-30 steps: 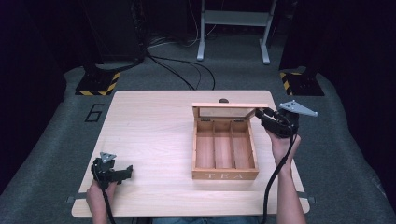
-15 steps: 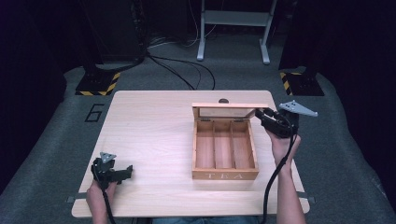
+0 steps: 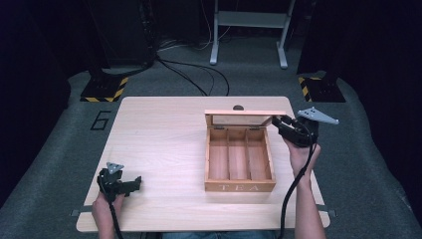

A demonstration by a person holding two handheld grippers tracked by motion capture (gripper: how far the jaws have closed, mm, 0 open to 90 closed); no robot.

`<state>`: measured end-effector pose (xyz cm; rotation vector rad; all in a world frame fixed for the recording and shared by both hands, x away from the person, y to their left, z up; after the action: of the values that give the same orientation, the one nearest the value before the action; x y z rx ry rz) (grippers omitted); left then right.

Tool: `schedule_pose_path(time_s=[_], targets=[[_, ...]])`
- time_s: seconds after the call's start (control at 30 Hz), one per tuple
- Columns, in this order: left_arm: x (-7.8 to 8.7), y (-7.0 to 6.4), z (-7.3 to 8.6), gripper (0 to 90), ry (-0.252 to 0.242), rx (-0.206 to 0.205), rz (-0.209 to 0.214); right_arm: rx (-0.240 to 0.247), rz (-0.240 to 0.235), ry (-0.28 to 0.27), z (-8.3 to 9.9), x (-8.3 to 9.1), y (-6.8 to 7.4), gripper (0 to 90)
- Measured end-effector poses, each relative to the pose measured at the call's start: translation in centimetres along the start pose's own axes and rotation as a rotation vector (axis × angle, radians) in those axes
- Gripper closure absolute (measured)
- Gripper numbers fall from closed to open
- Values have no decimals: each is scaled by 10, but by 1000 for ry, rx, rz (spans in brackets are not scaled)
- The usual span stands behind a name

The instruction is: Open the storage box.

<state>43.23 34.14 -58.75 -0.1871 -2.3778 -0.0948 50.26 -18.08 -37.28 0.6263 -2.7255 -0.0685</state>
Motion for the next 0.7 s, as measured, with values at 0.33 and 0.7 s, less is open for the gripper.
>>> schedule_pose_path(time_s=[0.33, 0.7], targets=[[0, 0, 0, 5, 0, 0, 0, 3, 0, 1, -1, -1, 0, 612], [0, 0, 0, 5, 0, 0, 0, 0, 0, 3, -1, 0, 0, 612]])
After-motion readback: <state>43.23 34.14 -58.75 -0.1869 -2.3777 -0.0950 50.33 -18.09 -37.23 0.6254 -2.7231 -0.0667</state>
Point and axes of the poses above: each handheld gripper's, and its own axes: x roughly backward along the jaws, z roughly out of its underside, y roughly to its left, the point moved 8 cm from there along -x, roughly forward along the jaws, and after that the axes turned 1 degree about -z, right-handed, at the moved point
